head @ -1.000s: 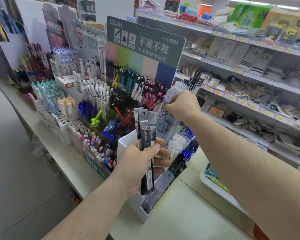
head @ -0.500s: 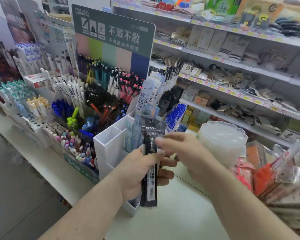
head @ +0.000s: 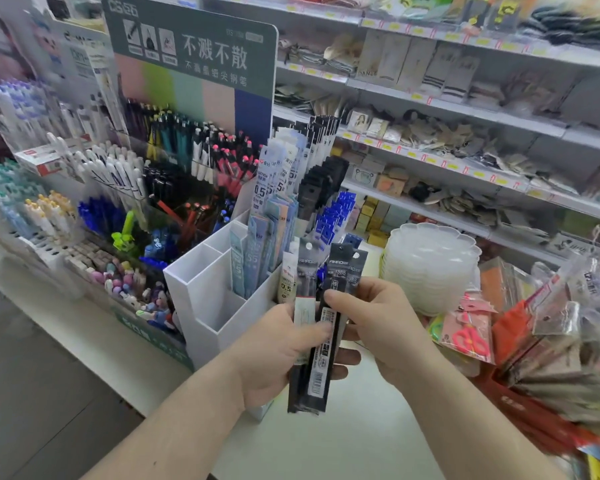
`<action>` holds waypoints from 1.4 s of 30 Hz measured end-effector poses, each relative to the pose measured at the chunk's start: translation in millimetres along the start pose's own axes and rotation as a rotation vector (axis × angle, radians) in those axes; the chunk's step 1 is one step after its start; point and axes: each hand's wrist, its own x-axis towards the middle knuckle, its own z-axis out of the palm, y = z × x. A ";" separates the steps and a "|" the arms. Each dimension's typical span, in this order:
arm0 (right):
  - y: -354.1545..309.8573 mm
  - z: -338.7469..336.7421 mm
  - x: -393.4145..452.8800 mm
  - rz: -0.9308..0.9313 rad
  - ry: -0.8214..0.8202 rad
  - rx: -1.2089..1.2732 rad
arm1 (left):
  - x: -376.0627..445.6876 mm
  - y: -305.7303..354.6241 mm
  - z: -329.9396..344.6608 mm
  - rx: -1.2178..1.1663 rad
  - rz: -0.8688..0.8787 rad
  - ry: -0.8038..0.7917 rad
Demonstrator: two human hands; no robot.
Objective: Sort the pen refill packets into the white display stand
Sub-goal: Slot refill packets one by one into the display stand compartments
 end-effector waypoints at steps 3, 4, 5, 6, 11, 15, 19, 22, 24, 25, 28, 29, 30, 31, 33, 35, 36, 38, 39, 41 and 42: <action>5.9 2.3 1.0 -0.003 0.113 -0.064 | 3.0 -3.5 6.2 0.100 0.022 0.074; 8.8 3.3 2.2 -0.024 0.151 -0.129 | 4.7 -6.3 6.4 0.124 0.022 0.114; 11.6 4.4 3.3 -0.057 0.184 -0.219 | 6.6 -8.8 6.2 0.157 0.021 0.161; 14.0 5.7 3.5 -0.090 0.218 -0.320 | 8.7 -12.7 5.3 0.198 0.028 0.212; 18.6 9.9 2.0 -0.178 0.275 -0.540 | 13.0 -28.0 0.3 0.746 0.197 0.373; 20.4 0.4 1.5 -0.156 0.324 -0.472 | 14.7 -25.1 -5.5 0.761 0.269 0.479; 18.9 -3.6 -0.1 -0.159 0.360 -0.421 | 15.0 -14.7 2.8 0.493 0.104 0.312; 18.5 0.5 -1.2 -0.161 0.337 -0.412 | 15.7 -15.3 10.2 0.497 0.053 0.123; 18.1 2.0 -2.6 -0.157 0.300 -0.354 | 17.0 -16.1 12.4 0.478 0.069 0.039; 17.3 1.5 -3.9 -0.150 0.279 -0.321 | 18.0 -16.6 11.5 0.467 0.073 0.010; 11.9 -3.2 -7.5 -0.092 0.186 -0.139 | 16.8 -14.4 7.6 0.418 0.034 -0.069; 10.3 -5.1 -7.8 -0.072 0.164 -0.058 | 15.0 -13.9 6.7 0.359 0.007 -0.082; 7.9 -7.5 -8.3 -0.052 0.161 0.021 | 13.6 -14.2 5.6 0.268 -0.027 -0.071; 6.1 -11.4 -7.7 -0.032 0.166 0.093 | 13.3 -15.1 4.1 0.151 -0.065 -0.054; 3.5 -21.8 -5.7 0.003 0.165 0.199 | 17.1 -17.1 1.1 -0.061 -0.083 -0.025; 1.0 -31.9 -7.6 0.015 0.173 0.229 | 22.0 -18.7 -3.4 -0.150 -0.075 -0.008; 0.5 -35.4 -8.4 0.012 0.177 0.232 | 24.4 -18.2 -4.9 -0.162 -0.075 0.002; -0.5 -36.4 -11.4 0.002 0.153 0.239 | 28.2 -17.9 -7.2 -0.143 -0.076 0.041; 1.3 -34.8 -11.2 -0.006 0.132 0.240 | 29.6 -19.0 -7.6 -0.128 -0.077 0.057; 5.8 -29.9 -8.1 -0.027 0.108 0.228 | 30.5 -19.2 -4.6 -0.114 -0.059 0.058; 8.1 -28.0 -5.4 -0.035 0.099 0.215 | 30.5 -19.6 -2.7 -0.109 -0.050 0.056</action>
